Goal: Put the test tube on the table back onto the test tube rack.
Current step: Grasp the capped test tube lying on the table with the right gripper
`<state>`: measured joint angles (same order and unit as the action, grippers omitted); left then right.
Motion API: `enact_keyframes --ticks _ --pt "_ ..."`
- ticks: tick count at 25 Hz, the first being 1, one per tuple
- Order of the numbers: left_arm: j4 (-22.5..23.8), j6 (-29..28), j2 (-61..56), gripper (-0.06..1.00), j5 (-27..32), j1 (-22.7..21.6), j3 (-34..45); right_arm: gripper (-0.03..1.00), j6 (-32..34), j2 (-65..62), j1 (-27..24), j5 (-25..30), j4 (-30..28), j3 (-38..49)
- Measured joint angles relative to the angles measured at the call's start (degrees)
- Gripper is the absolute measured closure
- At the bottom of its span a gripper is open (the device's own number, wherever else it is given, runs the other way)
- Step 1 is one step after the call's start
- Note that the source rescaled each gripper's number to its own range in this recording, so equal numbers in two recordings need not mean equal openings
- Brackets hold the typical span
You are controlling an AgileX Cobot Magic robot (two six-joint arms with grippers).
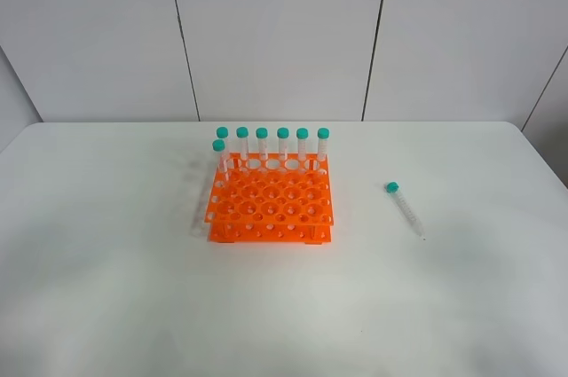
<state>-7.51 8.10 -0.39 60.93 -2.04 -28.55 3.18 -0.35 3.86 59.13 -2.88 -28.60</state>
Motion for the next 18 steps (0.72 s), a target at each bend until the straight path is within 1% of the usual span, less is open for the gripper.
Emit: enact_keyframes --ticks 13,15,18 --pt "0.0 0.0 0.0 -0.06 0.0 0.0 0.0 0.24 0.0 0.1 0.0 0.0 0.1 -0.1" --pt "0.0 0.0 0.0 -0.06 0.0 0.0 0.0 0.24 -0.2 2.1 0.0 -0.2 0.9 -1.6" --pt "0.0 0.0 0.0 -0.06 0.0 0.0 0.0 0.24 -3.2 9.1 0.0 -2.9 3.4 -5.8"
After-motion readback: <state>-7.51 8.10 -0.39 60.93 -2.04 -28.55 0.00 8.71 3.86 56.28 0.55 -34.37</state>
